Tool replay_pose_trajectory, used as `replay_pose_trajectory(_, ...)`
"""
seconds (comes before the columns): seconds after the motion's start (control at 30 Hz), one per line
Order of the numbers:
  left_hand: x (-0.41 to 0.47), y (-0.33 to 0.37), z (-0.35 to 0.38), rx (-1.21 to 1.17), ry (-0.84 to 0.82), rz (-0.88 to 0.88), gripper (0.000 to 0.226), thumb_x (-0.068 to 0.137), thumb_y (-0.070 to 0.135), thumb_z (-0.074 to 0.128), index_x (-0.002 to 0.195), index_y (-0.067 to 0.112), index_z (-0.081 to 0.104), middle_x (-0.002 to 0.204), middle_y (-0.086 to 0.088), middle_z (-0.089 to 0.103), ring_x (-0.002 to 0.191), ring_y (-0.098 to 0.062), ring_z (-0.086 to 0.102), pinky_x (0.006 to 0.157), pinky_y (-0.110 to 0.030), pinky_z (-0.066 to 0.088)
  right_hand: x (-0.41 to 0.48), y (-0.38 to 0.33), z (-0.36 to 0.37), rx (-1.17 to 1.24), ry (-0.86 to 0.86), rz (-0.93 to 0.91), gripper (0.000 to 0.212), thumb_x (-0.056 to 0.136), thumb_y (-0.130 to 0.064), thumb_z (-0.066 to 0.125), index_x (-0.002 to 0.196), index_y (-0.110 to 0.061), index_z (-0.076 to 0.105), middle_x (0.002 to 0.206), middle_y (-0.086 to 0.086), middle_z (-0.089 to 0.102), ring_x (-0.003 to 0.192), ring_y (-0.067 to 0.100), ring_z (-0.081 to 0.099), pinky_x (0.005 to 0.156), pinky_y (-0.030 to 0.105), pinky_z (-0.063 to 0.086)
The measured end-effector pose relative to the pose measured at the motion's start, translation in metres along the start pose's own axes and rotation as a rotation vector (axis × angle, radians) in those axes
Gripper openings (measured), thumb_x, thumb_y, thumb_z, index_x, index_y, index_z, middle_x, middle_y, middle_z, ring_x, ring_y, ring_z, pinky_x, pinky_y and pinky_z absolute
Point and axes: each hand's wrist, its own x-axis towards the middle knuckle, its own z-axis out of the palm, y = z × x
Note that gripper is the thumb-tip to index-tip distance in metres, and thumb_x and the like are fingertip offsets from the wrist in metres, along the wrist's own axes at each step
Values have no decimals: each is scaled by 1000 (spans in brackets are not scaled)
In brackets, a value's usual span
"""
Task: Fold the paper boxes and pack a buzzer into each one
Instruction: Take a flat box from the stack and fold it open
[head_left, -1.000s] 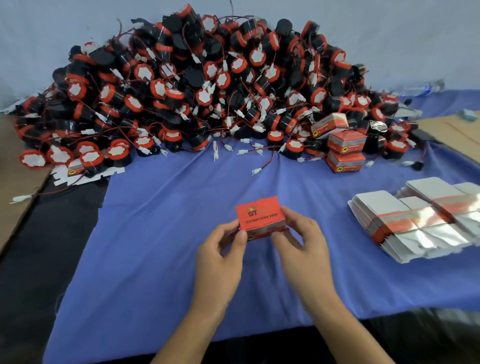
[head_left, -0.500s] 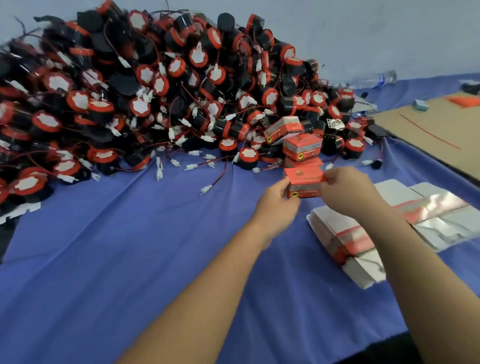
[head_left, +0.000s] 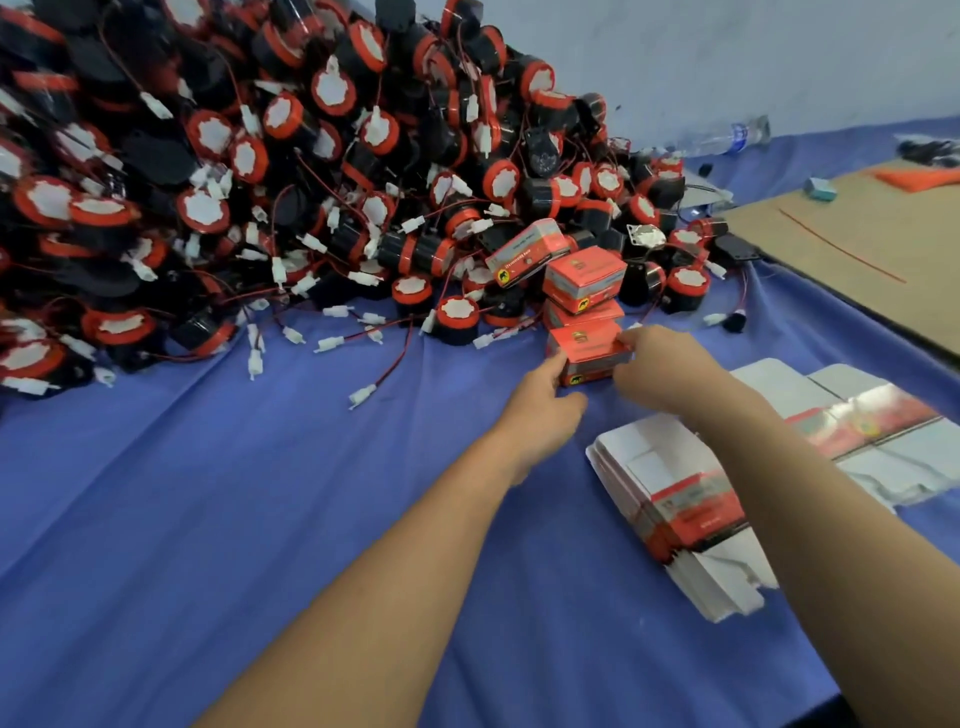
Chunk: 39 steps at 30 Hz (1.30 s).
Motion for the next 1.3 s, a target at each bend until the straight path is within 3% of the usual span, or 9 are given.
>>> replay_pose_trajectory(0.1, -16, 12, 7, 10, 142, -19, 44, 101, 9, 56, 143, 23, 55, 134, -1, 66, 118, -23, 62, 106, -44, 50, -21, 10, -11, 164, 74, 8, 49, 99, -12, 53, 148, -18, 49, 123, 14, 64, 70, 18, 53, 52, 24, 34)
replay_pose_trajectory(0.17, -42, 19, 15, 13, 312, 25, 30, 99, 16, 63, 128, 22, 61, 114, 18, 67, 108, -6, 67, 92, -27, 54, -51, 22, -18, 332, 243, 12, 54, 99, -17, 56, 151, -24, 48, 141, 8, 61, 91, 15, 62, 73, 24, 41)
replay_pose_trajectory(0.23, -77, 24, 26, 42, 400, 89, 11, 96, 22, 68, 105, 24, 62, 94, 20, 65, 83, 5, 65, 74, -13, 49, -92, 34, -21, 506, 379, 29, 44, 95, -19, 60, 138, -27, 62, 130, -4, 69, 105, 12, 63, 88, 27, 39)
replay_pose_trajectory(0.3, -112, 25, 42, 51, 385, 98, 15, 92, 31, 73, 92, 26, 59, 88, 14, 66, 75, 0, 62, 66, -10, 46, -140, 45, -18, 567, 433, 72, 28, 91, -23, 64, 112, -37, 74, 101, -19, 73, 89, 3, 65, 84, 31, 42)
replay_pose_trajectory(0.37, -137, 24, 60, 71, 335, 61, 25, 88, 40, 77, 87, 28, 55, 84, 12, 65, 72, -1, 61, 62, -10, 44, -179, 53, -7, 534, 411, 111, 20, 88, -28, 69, 96, -45, 72, 91, -21, 70, 82, -4, 62, 77, 33, 42)
replay_pose_trajectory(0.63, -164, 9, 105, -2, 283, -186, 25, 84, 36, 83, 89, 28, 59, 80, 9, 72, 75, 0, 66, 59, -12, 48, -209, 53, 45, 361, 354, 161, 27, 90, -18, 73, 116, -13, 77, 120, 11, 66, 111, 32, 58, 97, 36, 42)
replay_pose_trajectory(0.9, -173, 11, 110, -257, 359, -102, 13, 88, 17, 78, 92, 24, 68, 86, 4, 76, 81, -14, 74, 77, -37, 63, -222, 63, 49, 384, 436, 175, 30, 92, -24, 71, 122, -21, 75, 131, 5, 61, 125, 33, 48, 96, 30, 30)
replay_pose_trajectory(1.17, -178, 23, 92, -521, 274, -117, 11, 97, 8, 68, 106, 14, 69, 94, -4, 79, 75, -9, 69, 70, -19, 55, -229, 63, 33, 538, 492, 178, 57, 84, -33, 79, 138, -26, 62, 142, 3, 57, 134, 29, 44, 109, 48, 39)
replay_pose_trajectory(1.3, -189, 24, 69, -547, 288, -26, 24, 100, 8, 65, 115, 26, 71, 91, 1, 80, 75, -4, 67, 72, -18, 54, -225, 56, 25, 593, 486, 85, 68, 79, -38, 82, 142, -31, 57, 138, -3, 59, 132, 22, 49, 109, 45, 42)
